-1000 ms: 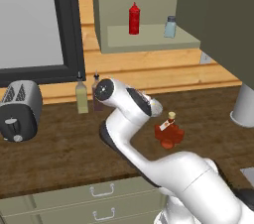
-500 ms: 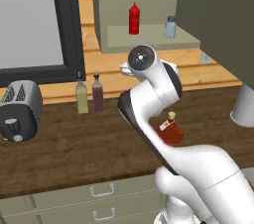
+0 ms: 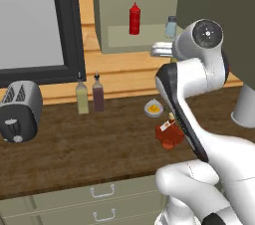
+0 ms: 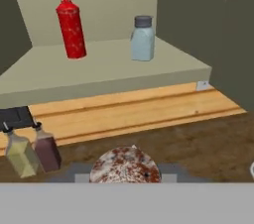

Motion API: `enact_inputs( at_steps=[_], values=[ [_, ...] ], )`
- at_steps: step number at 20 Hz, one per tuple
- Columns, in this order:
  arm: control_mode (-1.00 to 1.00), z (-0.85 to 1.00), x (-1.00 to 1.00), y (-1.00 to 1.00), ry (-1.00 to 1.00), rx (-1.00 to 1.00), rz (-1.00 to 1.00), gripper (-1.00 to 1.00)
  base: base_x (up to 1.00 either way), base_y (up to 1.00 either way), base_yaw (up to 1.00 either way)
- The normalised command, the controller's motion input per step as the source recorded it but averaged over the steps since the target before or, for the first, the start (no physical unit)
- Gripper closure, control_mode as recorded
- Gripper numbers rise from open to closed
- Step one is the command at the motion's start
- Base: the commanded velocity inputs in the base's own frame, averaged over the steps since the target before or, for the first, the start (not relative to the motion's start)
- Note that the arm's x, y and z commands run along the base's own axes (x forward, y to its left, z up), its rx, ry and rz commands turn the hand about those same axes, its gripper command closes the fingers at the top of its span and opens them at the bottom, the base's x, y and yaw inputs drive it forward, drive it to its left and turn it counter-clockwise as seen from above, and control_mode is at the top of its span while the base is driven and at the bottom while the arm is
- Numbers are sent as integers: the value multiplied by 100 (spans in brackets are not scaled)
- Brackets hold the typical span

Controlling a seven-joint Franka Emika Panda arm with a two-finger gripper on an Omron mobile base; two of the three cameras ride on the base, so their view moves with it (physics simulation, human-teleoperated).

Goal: Put the shaker and condiment bottle from the counter next to their counterparts in the cabinet.

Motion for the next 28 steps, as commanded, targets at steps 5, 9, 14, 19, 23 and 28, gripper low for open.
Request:
enact_inputs(
  at_steps=[5,9,14,19,23,28],
  values=[
    [-100,71,0,-50,-5,0,25,100,0,0,0],
    [-100,38,17,-19,-2,0,13,100,0,0,0],
    [-100,5,33,-2,0,-3,2,100,0,0,0],
    [-100,-3,2,-4,2,-1,0,100,0,0,0],
    [-100,-4,35,0,-9,0,0,100,0,0,0],
    [-100,0,38,0,-13,0,-1,100,0,0,0]
  ],
)
